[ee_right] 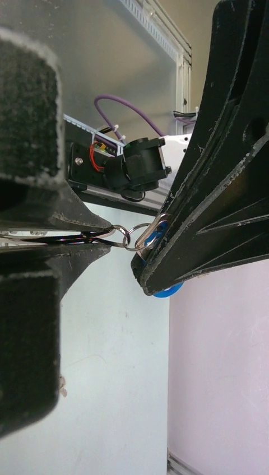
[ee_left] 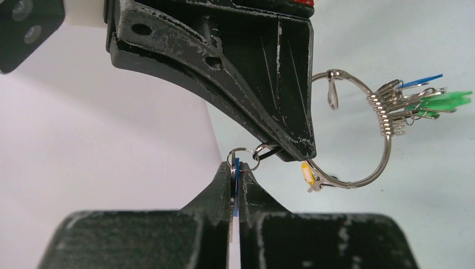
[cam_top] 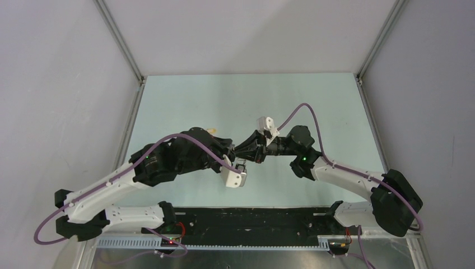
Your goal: Remove the keys from the keyring
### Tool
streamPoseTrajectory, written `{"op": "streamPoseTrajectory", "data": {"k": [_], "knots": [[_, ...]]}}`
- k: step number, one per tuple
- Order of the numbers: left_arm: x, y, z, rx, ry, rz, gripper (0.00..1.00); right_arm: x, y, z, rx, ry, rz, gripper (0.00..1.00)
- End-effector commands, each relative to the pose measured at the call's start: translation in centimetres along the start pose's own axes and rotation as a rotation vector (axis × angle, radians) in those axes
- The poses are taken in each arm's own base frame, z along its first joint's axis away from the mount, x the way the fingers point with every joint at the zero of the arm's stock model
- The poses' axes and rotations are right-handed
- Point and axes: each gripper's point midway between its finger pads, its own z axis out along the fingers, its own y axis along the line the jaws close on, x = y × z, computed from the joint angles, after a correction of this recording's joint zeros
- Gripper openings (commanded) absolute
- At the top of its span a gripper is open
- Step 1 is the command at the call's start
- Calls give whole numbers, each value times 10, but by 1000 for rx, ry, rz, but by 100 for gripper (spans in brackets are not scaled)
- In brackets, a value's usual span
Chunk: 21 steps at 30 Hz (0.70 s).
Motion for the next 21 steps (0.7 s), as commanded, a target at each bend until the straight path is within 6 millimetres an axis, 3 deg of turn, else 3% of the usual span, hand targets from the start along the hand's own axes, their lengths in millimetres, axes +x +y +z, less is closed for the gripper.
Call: {"op": "streamPoseTrajectory", "data": {"k": [1,4,12,21], "knots": [[-4,17,-6,-81,-14,24,0,-26,-6,2,18,-46,-40,4],[1,19,-3,-94,14,25,0,-23,-12,-1,68,-25,-32,0],[10,27,16,-140,53,-44,0,-7,-57,-22,377,57,7,0],[11,32,47,-159,12,-267,0,4,-79,-55,621,86,58,0]]}}
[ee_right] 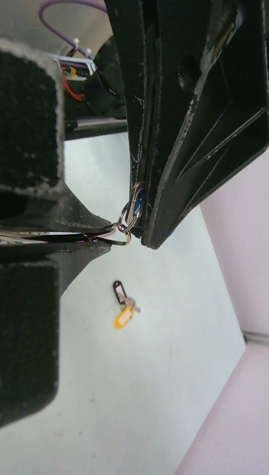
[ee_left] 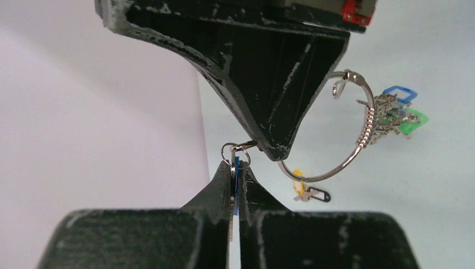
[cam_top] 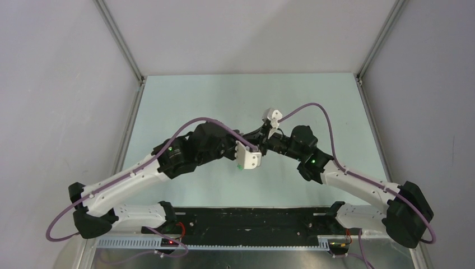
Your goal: Remove the keys from the keyring
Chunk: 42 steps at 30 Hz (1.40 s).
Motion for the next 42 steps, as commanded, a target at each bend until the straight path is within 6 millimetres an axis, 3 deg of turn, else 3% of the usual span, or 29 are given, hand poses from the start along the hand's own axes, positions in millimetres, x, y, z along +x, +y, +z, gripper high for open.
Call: {"op": "streamPoseTrajectory", "data": {"k": [1,10,24,34,42], "knots": [[-18,16,5,-71,-93,-131,0,-4,-32,-12,200,-5,27,0],[-26,2,17,-23,-151,-152,0,-14,-48,-27,312,-44,228,0],[-43,-60,29,192,-291,-147,0,-23,-58,-37,392,-58,246,0],[-22,-103,46,310,-176,-180,0,-35,-49,-44,387,-49,136,0],[-16,-119,52,348,-97,-122,0,-37,-56,-48,470,-40,104,0]]}}
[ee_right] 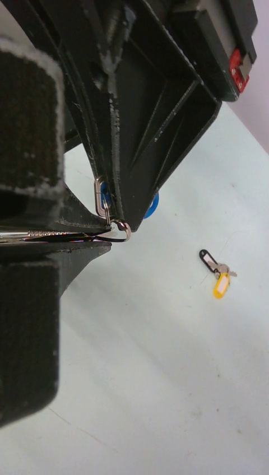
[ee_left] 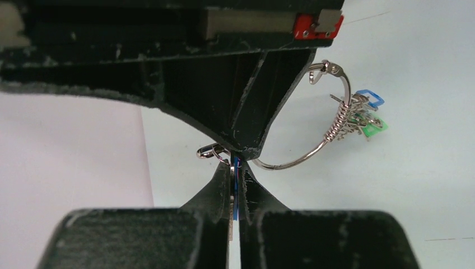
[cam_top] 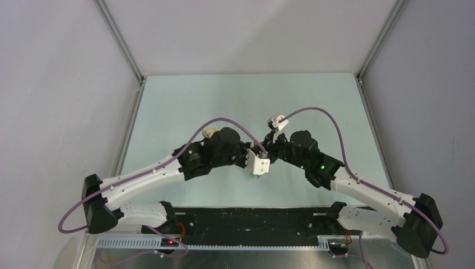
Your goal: Remove the keys from the keyring
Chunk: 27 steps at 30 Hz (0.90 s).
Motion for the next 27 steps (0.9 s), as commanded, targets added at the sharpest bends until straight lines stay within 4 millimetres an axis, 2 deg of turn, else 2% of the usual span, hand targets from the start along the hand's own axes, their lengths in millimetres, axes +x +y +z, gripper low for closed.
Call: {"op": "streamPoseTrajectory", "data": {"k": [1,11,17,20,22,24,25,26,27], "knots": [[7,-63,3,228,44,8,0,-88,-25,-14,178,-293,-12,0],[5,-88,1,313,10,-17,0,-93,-65,-32,370,-320,30,0],[-13,-126,-3,482,-112,-52,0,-101,-76,-41,393,-360,56,0],[-16,-138,-3,525,-125,-56,0,-100,-77,-40,392,-350,27,0],[-25,-138,-6,536,-153,-88,0,-97,-76,-38,381,-332,-11,0],[-34,-129,-9,519,-172,-157,0,-92,-77,-37,383,-319,-31,0],[-36,-115,-6,479,-182,-204,0,-89,-79,-37,391,-312,-36,0],[-36,-109,-5,460,-162,-310,0,-88,-80,-39,396,-310,-38,0],[-31,-88,1,395,-149,-382,0,-85,-84,-41,414,-308,-39,0]]}}
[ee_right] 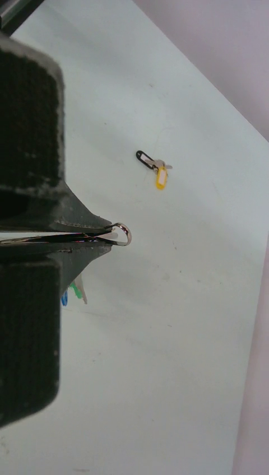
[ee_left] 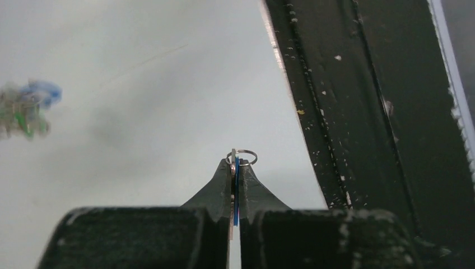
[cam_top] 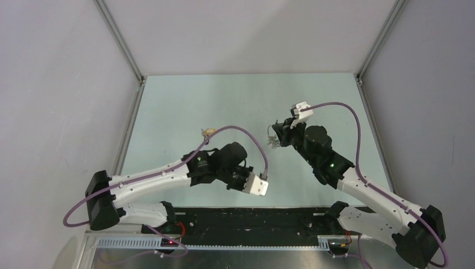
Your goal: Remove the keys from the keyring
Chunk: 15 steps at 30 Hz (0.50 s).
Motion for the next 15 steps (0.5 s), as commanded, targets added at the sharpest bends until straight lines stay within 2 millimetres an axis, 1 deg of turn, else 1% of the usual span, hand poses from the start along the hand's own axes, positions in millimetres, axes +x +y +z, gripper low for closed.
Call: {"op": "streamPoseTrajectory", "data": {"k": [1,2,3,4,5,6,7,8,9,10,11,12,13,14,15], "knots": [[-19,47,-23,-157,-113,-363,0,-38,-6,-6,42,-126,-18,0],[-9,70,-30,-238,-118,-450,0,-37,-10,-8,61,-127,-22,0],[0,81,-34,-300,-117,-583,0,-35,-13,-9,75,-121,-24,0],[15,99,-42,-372,-126,-666,2,-35,-18,-11,97,-124,-27,0],[25,108,-46,-432,-133,-784,4,-33,-20,-13,106,-118,-32,0],[46,124,-55,-516,-136,-864,7,-34,-22,-16,116,-122,-39,0],[69,139,-65,-617,-151,-989,9,-33,-24,-17,122,-121,-41,0],[79,144,-68,-658,-174,-1073,10,-35,-26,-20,128,-126,-44,0],[99,155,-76,-734,-195,-1121,13,-35,-26,-21,127,-127,-46,0],[110,161,-79,-774,-215,-1175,13,-37,-26,-24,125,-132,-47,0],[130,170,-87,-856,-239,-1204,14,-38,-26,-25,124,-135,-48,0],[136,182,-92,-905,-292,-1226,14,-40,-25,-26,117,-139,-50,0],[156,187,-100,-964,-308,-1256,15,-41,-24,-27,111,-142,-51,0],[168,190,-97,-981,-311,-1295,15,-42,-23,-28,103,-146,-51,0],[179,199,-106,-1030,-328,-1303,15,-43,-22,-29,98,-148,-52,0]]}}
